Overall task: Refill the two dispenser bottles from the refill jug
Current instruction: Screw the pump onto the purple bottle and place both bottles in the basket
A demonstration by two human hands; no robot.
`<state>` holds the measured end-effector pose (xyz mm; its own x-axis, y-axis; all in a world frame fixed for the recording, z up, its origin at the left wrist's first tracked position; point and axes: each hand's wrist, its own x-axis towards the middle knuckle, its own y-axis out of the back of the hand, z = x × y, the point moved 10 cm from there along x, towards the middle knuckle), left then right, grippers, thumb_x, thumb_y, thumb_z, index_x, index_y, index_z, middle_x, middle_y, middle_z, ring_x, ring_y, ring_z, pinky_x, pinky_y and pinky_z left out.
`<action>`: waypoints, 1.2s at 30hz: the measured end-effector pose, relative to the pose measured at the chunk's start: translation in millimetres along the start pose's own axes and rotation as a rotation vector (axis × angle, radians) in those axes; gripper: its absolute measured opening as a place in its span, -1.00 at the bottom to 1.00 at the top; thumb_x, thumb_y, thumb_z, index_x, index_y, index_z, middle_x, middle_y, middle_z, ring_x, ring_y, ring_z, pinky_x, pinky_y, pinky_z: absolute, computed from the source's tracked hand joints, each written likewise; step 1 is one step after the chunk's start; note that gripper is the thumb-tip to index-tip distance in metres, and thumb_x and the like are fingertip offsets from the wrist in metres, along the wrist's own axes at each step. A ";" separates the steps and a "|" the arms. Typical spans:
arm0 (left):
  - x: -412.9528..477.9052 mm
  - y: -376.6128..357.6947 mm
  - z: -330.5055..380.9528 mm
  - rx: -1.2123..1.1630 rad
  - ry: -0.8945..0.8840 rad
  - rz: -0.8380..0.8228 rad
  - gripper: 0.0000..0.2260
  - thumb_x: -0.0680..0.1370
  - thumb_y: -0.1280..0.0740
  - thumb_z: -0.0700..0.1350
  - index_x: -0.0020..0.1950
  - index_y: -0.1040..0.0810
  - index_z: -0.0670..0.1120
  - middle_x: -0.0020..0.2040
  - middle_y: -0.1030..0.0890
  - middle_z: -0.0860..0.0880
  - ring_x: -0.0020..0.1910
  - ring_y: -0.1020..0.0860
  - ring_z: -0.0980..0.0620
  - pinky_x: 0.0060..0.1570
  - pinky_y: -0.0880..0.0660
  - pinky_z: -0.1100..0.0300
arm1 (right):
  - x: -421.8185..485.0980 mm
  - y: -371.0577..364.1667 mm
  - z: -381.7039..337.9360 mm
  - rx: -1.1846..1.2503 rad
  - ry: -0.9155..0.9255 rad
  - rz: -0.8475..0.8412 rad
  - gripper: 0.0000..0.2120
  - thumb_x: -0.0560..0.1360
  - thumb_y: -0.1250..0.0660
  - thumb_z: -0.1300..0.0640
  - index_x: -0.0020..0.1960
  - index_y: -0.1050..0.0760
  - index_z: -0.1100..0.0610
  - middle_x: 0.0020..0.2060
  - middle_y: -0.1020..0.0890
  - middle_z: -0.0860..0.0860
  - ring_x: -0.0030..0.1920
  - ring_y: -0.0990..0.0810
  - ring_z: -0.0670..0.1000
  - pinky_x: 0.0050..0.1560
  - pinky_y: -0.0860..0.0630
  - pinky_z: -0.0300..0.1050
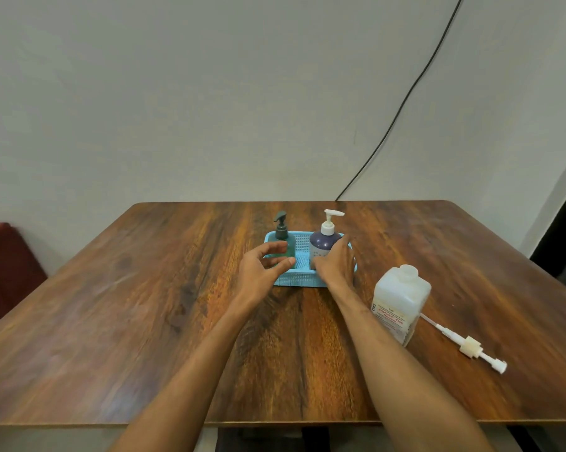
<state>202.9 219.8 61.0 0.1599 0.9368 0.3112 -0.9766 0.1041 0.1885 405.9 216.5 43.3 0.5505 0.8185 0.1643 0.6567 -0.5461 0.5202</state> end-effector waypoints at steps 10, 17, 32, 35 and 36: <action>-7.0 1.0 13.0 0.033 0.006 0.018 -0.66 0.48 -0.51 -0.12 0.24 -0.60 -0.09 0.26 -0.61 0.02 0.06 -0.64 0.12 -0.06 -0.64 0.23 | -12.3 10.9 -10.2 0.018 0.042 0.016 -0.11 0.41 -0.54 0.22 0.55 -0.07 0.19 0.39 -0.41 0.16 0.37 -0.46 0.16 0.27 -0.52 0.00; -9.8 15.2 42.9 0.100 -0.029 0.115 -0.75 0.53 -0.46 -0.16 0.20 -0.63 -0.09 0.13 -0.65 0.03 0.05 -0.63 0.10 -0.09 -0.60 0.25 | -24.4 44.4 -41.3 0.031 0.119 0.056 -0.44 0.44 -0.49 0.16 0.34 -0.30 0.14 0.22 -0.49 0.11 0.23 -0.51 0.12 0.22 -0.52 0.03; 71.7 45.8 -11.8 0.428 0.282 0.182 -0.84 0.53 -0.28 -0.34 0.03 -0.62 -0.20 0.01 -0.63 -0.16 -0.14 -0.57 -0.02 -0.08 -0.65 -0.02 | 88.0 64.3 -2.1 -0.341 -0.134 -0.460 -0.83 0.54 -0.31 0.26 0.03 -0.58 0.35 -0.14 -0.69 0.23 -0.15 -0.73 0.17 0.02 -0.67 0.07; 85.8 36.7 -42.2 0.438 0.423 0.040 -0.85 0.58 -0.27 -0.28 0.09 -0.58 -0.27 -0.04 -0.60 -0.17 -0.17 -0.55 -0.05 -0.14 -0.62 0.00 | 99.5 41.1 19.5 -0.391 -0.190 -0.626 -0.72 0.59 -0.31 0.23 0.24 -0.50 0.37 0.04 -0.67 0.26 -0.09 -0.72 0.19 0.04 -0.66 0.09; 88.3 29.7 -51.9 0.433 0.469 -0.037 -0.84 0.59 -0.28 -0.25 0.11 -0.56 -0.29 -0.05 -0.60 -0.18 -0.16 -0.57 -0.07 -0.13 -0.62 0.00 | 101.9 32.9 26.0 -0.383 -0.213 -0.675 -0.67 0.59 -0.31 0.23 0.30 -0.46 0.37 0.09 -0.65 0.28 -0.08 -0.72 0.20 0.03 -0.66 0.12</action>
<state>180.5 322.8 45.8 0.0164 0.9920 -0.1251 -0.8089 0.0867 0.5815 496.9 277.3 55.4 0.2100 0.8772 -0.4318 0.6818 0.1852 0.7077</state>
